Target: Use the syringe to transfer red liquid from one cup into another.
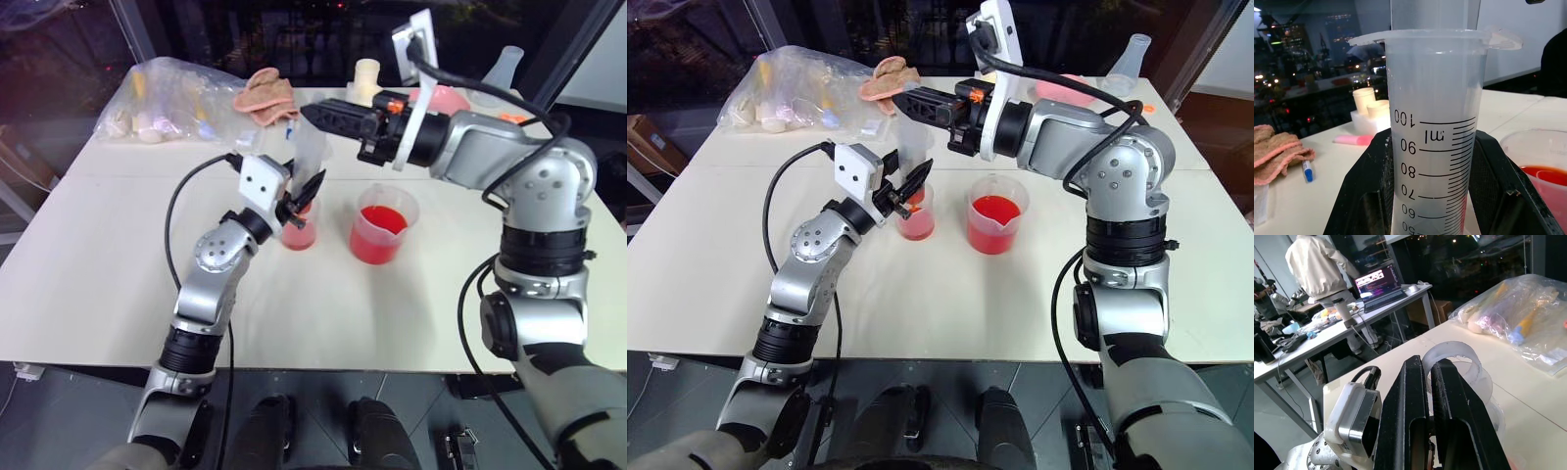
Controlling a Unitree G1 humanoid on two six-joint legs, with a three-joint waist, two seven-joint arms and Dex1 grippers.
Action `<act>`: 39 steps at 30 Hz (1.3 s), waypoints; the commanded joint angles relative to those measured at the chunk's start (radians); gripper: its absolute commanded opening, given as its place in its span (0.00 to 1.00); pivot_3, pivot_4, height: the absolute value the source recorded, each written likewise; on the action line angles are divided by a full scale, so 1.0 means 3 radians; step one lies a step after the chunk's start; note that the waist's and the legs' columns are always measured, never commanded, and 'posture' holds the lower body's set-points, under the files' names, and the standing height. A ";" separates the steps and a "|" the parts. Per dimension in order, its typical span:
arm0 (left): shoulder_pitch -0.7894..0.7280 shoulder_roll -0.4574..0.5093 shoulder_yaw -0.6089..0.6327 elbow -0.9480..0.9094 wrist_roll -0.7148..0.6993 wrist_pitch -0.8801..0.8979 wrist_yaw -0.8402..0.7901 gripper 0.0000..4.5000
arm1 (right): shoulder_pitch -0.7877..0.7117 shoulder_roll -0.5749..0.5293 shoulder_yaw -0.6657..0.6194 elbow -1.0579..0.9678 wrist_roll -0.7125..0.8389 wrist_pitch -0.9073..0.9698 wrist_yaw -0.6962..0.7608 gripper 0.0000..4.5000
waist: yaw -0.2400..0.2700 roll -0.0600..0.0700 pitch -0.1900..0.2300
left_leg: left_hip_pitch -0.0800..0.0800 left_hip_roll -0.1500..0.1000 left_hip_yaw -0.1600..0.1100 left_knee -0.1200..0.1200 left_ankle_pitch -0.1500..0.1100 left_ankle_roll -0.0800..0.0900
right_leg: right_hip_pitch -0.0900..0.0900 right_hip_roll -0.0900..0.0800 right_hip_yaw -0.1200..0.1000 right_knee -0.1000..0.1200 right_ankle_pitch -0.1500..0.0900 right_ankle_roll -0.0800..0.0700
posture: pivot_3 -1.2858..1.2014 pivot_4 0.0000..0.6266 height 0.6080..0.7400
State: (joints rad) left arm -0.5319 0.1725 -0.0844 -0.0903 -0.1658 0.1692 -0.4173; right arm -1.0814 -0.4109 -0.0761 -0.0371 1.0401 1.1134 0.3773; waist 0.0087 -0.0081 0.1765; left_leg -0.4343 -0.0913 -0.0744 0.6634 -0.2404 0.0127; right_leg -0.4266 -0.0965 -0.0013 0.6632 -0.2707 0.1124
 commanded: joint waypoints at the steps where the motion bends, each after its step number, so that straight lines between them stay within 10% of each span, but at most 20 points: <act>1: -0.0150 -0.0042 0.0002 -0.0228 -0.0044 -0.0016 0.0010 0.34 | -0.0002 0.0151 0.0086 -0.0146 0.0080 0.0146 0.0064 0.01 | 0.0000 0.0000 0.0000 | 0.0000 0.0000 0.0000 0.0000 0.0000 -0.0001 | 0.0000 0.0000 0.0000 0.0000 0.0000 0.0000 | 0.52 0.24 1.00; 39: -0.0196 -0.0160 0.0031 -0.0568 -0.0127 0.0349 0.0141 0.34 | 0.0337 0.0631 0.0142 0.0042 -0.0433 0.0461 0.0140 0.01 | -0.0015 0.0001 0.0000 | 0.0000 0.0000 -0.0001 -0.0002 0.0002 -0.0003 | -0.0002 0.0000 0.0000 0.0002 0.0000 0.0000 | 0.52 0.24 1.00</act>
State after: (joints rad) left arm -0.5305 0.1511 -0.0736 -0.1270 -0.1710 0.3049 -0.3821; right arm -1.0147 -0.2605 -0.1060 -0.0251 0.8872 1.1555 0.4043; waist 0.0044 -0.0079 0.1764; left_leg -0.4343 -0.0914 -0.0748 0.6628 -0.2399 0.0118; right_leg -0.4272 -0.0963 -0.0014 0.6637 -0.2707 0.1123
